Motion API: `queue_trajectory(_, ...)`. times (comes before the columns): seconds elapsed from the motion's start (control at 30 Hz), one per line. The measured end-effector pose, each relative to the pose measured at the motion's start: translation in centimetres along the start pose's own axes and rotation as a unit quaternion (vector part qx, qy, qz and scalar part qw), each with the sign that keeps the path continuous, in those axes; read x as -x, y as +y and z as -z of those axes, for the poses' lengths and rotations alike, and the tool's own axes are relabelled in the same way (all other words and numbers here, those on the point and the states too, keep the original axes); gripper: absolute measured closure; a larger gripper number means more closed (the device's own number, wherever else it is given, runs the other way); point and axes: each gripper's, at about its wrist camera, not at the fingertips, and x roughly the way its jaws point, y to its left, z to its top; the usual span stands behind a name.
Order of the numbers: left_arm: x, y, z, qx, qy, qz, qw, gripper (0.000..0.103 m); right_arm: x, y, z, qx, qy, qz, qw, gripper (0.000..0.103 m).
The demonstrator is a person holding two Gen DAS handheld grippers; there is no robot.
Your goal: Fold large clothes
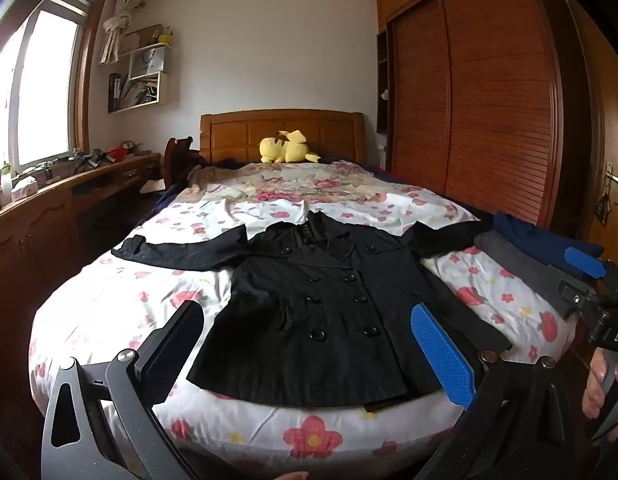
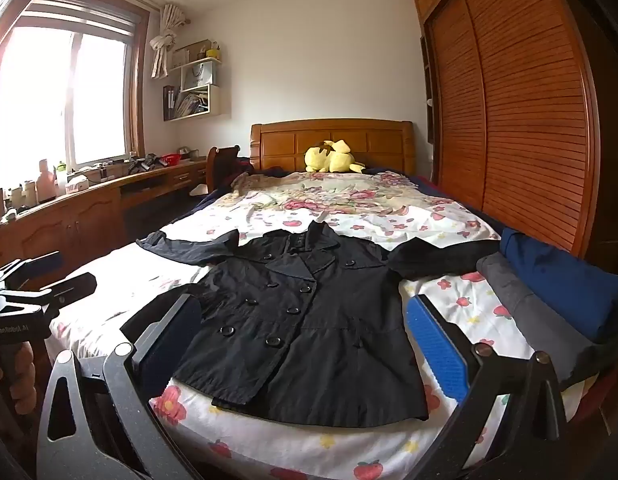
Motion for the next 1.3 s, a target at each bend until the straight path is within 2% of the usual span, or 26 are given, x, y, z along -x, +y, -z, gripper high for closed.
queue_trajectory(1.3, 0.68, -0.2, 0.04, -0.012, -0.014, -0.007, 0.9998, 0.0, 0.17, -0.37, 0.13, -0.005, -0.003, -0.003, 1.0, 0.0)
